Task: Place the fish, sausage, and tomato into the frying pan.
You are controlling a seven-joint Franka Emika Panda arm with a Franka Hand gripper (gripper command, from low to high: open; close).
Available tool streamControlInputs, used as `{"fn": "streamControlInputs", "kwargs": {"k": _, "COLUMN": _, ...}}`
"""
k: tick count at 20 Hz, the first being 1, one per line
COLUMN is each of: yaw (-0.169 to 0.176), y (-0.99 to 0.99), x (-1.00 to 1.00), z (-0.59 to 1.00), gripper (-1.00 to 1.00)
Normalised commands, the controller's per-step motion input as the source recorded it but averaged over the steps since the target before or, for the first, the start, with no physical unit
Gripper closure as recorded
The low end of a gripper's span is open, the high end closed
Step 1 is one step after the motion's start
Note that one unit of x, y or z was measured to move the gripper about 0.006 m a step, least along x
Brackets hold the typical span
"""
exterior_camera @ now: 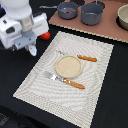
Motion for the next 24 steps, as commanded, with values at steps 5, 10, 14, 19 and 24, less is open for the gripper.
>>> {"fn": "streamControlInputs", "kwargs": {"k": 5, "yaw": 0.012, "y": 0.88, "x": 0.6, "z": 1.0, "gripper": 1.0}}
{"fn": "streamControlInputs", "kwargs": {"k": 10, "yaw": 0.02, "y": 0.97, "x": 0.5, "z": 0.96, "gripper": 1.0}}
{"fn": "streamControlInputs", "kwargs": {"k": 14, "yaw": 0.017, "y": 1.0, "x": 0.44, "z": 0.72, "gripper": 1.0}}
{"fn": "streamControlInputs", "kwargs": {"k": 19, "yaw": 0.006, "y": 0.99, "x": 0.48, "z": 0.42, "gripper": 1.0}}
{"fn": "streamControlInputs", "kwargs": {"k": 24, "yaw": 0.005, "y": 0.97, "x": 0.49, "z": 0.02, "gripper": 1.0}}
